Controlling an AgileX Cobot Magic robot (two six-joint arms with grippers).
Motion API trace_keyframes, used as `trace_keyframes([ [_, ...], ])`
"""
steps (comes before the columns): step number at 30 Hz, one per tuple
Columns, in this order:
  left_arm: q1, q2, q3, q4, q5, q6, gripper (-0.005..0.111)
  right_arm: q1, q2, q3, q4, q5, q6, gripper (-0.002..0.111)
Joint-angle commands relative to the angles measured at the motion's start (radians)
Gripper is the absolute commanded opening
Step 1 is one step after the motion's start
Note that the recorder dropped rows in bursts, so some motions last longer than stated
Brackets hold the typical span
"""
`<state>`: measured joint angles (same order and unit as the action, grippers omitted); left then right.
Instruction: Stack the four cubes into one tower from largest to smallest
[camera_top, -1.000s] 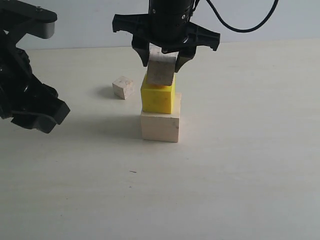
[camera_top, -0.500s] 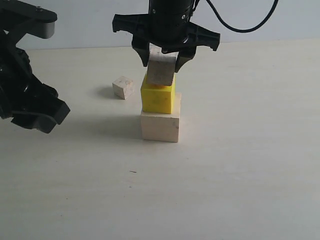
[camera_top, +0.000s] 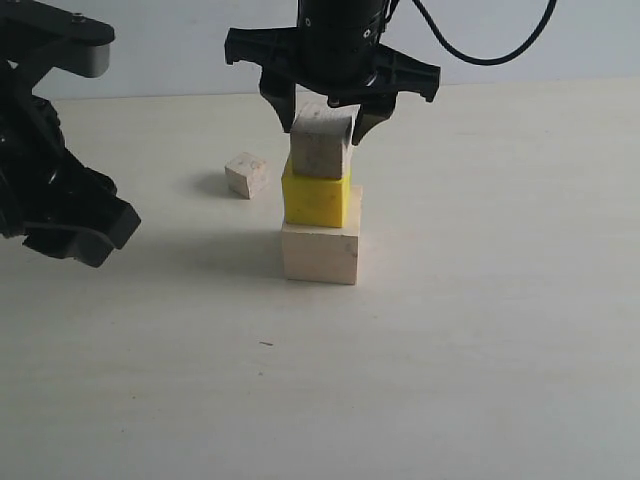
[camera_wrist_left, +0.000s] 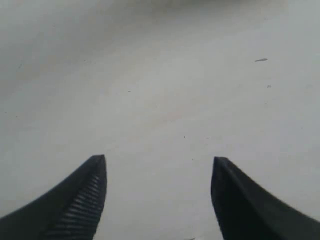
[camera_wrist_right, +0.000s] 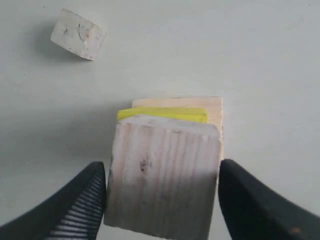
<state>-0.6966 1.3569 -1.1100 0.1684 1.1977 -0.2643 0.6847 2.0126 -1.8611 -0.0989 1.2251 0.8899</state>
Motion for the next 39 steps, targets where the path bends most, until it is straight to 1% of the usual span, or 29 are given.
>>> trace_keyframes([
  [1,0.0,-0.007,0.005,-0.006,-0.002,-0.005,0.059,0.001,-0.005,-0.008,0.021,-0.004,0.003,0.064],
  [11,0.0,-0.007,0.005,-0.006,-0.002,-0.005,0.059,0.001,-0.005,-0.008,0.021,-0.004,0.001,0.064],
  [17,0.0,-0.007,0.005,-0.006,-0.002,-0.005,0.059,0.001,-0.005,-0.008,0.021,-0.004,-0.06,0.064],
  [23,0.0,-0.007,0.005,-0.006,-0.002,-0.005,0.059,0.001,-0.005,-0.008,0.064,-0.004,-0.089,0.064],
  [26,0.0,-0.007,0.005,-0.006,-0.002,-0.005,0.059,0.001,-0.005,-0.008,0.062,-0.004,-0.098,0.064],
  [34,0.0,-0.007,0.005,-0.006,-0.002,-0.005,0.059,0.001,-0.005,-0.008,0.055,-0.01,-0.213,0.064],
  [39,0.0,-0.007,0.005,-0.006,-0.002,-0.005,0.059,0.001,-0.005,-0.008,0.055,-0.033,-0.229,0.064],
])
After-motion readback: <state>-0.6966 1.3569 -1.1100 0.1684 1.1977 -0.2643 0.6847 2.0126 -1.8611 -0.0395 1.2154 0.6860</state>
